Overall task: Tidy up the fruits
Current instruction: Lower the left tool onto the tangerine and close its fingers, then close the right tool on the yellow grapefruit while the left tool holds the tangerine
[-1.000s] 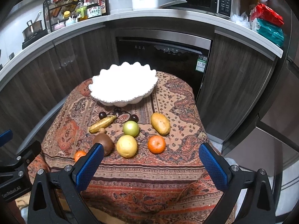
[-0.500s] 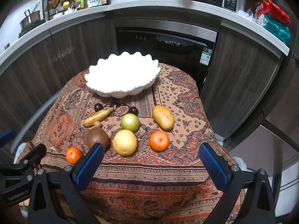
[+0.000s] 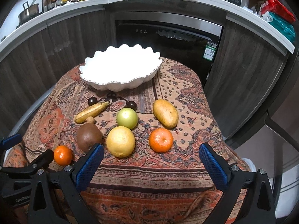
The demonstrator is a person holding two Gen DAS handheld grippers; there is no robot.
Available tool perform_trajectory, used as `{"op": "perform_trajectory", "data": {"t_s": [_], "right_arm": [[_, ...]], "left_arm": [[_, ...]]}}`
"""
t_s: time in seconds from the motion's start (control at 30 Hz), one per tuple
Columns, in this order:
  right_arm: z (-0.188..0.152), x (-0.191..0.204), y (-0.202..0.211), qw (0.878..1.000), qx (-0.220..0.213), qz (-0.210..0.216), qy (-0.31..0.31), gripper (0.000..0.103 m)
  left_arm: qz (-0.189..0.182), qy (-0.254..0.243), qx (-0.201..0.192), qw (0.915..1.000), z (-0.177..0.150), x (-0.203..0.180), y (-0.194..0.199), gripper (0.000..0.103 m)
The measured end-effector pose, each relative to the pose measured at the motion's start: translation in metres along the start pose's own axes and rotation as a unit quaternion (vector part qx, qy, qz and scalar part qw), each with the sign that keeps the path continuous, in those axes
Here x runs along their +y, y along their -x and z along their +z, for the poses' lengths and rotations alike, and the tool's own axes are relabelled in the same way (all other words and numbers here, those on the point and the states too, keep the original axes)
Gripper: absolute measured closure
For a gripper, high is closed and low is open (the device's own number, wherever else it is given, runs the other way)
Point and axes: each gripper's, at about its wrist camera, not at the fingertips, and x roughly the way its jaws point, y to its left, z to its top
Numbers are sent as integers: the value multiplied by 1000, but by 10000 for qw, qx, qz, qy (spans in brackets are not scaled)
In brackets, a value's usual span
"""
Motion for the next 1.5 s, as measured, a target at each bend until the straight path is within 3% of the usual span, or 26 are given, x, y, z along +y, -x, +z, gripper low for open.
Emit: {"op": "perform_trajectory", "data": {"t_s": [0.33,0.53,0.7,0.87,1.07,1.5], "right_arm": [[-6,3,-25,9999,38,-84,101,1],[-12,5,-38,9999,78,-57,106,1],[-15,4,-44,9998,168,-37,95,1],[-17,5,-48,9997,201,-51,124,1],[-17,6,-50,9996,232,-31,132,0],[-15,18,-48,9992,201,90,326,1]], "left_arm": [[-65,-51,222,9997,-7,-4,-32,14],[-136,-115,410,9990,-12,-7,-49,24],[-179,-103,409,9989,-13,-10,-56,26],[-213,-107,568,9981,-15,-12,-67,45],[-326,-97,549,9979,-16,-13,-69,57],[-305,114,384,9987,-15,0,-59,58]]}}
